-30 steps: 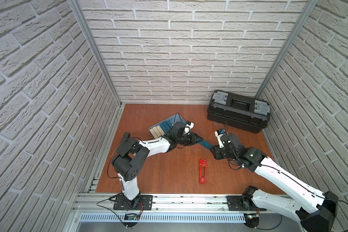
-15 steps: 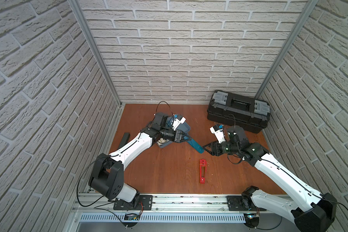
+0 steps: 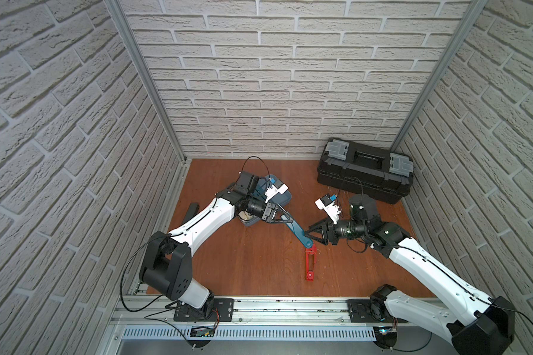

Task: Put the pruning pliers into the storage box
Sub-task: Pick up the pruning pliers from the center of the board.

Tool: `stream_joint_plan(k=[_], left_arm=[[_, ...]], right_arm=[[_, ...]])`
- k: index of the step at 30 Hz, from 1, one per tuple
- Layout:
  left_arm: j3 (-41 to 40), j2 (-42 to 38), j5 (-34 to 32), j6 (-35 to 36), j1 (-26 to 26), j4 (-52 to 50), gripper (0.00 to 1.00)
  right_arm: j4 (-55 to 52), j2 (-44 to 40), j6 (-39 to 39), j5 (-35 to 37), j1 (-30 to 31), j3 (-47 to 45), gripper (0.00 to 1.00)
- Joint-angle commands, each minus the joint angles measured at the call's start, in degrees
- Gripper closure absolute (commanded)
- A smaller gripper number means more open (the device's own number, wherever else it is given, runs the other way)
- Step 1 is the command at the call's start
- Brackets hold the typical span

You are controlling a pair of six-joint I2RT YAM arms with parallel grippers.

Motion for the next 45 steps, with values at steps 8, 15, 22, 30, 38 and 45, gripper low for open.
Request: stream_joint_plan(k=[8,15,22,30,38,45], left_arm=[[1.0,-3.1,4.6,1.7,0.4,-1.3,1.00],[1.3,-3.1,4.1,1.7,0.4,-1.9,1.00],[2.4,-2.7,3.7,1.7,0.4,-2.6,1.00],[4.7,-2.3,3.3,4.0,0.4,-6.4,1.00],[5.2,-1.2,2.5,6.2,0.4,-9.0,1.00],[6.2,-1.2,1.7,6.2,0.4,-9.4,0.99]], right_arm=[[10.8,4.2,0.9,-9.2,-0.3,-2.6,0.44],[17.5,6.2,4.0,-14.2,-0.4,-4.1,0.46],[18.2,7.0,4.0,-16.8,-0.2,-4.3,0.55],[20.0,9.5,5.3,-19.7,-0.2,-4.4,0.57],[20.6,10.4,5.8,-20.5,-0.2,-3.4,0.83],[19.5,10.8,5.3,-20.1,-0.1,-2.9,0.97]])
